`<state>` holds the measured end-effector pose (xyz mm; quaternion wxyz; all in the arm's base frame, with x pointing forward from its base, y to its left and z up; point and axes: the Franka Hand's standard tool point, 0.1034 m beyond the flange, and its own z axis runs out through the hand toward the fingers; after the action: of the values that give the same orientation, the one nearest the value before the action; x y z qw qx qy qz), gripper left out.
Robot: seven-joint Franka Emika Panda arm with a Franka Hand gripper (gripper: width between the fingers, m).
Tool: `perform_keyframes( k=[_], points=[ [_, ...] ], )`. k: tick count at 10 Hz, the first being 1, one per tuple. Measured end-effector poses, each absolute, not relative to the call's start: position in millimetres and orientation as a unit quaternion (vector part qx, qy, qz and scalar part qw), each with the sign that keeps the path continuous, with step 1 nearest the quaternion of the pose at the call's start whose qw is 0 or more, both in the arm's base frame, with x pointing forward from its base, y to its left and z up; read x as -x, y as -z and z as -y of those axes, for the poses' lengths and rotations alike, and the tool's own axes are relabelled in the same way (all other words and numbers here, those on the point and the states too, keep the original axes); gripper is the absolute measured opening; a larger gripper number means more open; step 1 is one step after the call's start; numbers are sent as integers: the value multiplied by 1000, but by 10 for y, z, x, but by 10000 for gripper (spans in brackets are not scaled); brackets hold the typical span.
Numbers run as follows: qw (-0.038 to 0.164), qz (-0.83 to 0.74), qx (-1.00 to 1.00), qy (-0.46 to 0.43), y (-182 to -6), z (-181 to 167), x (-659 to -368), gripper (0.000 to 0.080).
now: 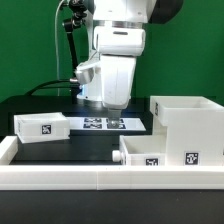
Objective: Assemble drawer
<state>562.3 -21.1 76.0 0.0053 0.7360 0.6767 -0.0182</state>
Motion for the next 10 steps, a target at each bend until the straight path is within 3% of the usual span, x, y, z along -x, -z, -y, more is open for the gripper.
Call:
perform_keyframes(
  k=[3, 8, 10],
  points=[
    [11, -681, -732, 9, -718, 213, -5634, 648],
    [4, -712, -703, 5, -379, 469, -5922, 648],
    [-21, -716, -697, -16, -315, 633, -5903, 648]
  ],
)
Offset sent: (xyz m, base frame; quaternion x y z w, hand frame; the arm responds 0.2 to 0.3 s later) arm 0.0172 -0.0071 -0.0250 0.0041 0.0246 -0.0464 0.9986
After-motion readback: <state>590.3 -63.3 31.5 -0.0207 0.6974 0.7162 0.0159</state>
